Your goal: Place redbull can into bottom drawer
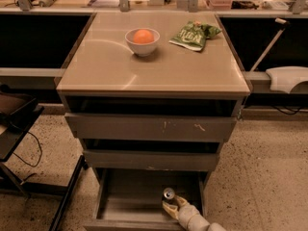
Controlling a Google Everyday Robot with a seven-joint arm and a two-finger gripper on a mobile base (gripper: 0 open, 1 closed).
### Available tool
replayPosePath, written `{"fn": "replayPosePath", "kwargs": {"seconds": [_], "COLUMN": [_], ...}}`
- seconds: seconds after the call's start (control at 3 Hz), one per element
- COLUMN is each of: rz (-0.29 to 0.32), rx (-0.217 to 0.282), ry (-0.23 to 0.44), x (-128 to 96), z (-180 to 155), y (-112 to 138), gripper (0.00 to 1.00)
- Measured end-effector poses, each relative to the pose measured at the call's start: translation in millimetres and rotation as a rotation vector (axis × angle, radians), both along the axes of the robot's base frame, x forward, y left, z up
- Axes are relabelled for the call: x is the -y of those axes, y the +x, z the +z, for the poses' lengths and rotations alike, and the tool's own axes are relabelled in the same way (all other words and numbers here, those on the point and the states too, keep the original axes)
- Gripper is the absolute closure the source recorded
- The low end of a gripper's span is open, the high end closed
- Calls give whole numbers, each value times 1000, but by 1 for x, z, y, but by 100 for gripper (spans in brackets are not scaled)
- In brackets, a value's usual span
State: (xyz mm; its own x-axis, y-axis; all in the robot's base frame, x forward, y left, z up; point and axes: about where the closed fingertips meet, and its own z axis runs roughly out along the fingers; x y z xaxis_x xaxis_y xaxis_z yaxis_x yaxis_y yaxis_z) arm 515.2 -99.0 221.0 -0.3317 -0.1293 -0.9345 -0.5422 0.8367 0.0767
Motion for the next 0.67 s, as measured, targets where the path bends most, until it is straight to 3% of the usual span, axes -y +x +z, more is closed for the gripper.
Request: {"fn": "replayPosePath", "kwargs": {"seconds": [0.33, 0.67], "rz": [-8, -8], "rx": [-88, -88], "ry": [-57, -57], "x": [-6, -6], "z": [-46, -42], "y": [-9, -9], "gripper": [100, 100]}}
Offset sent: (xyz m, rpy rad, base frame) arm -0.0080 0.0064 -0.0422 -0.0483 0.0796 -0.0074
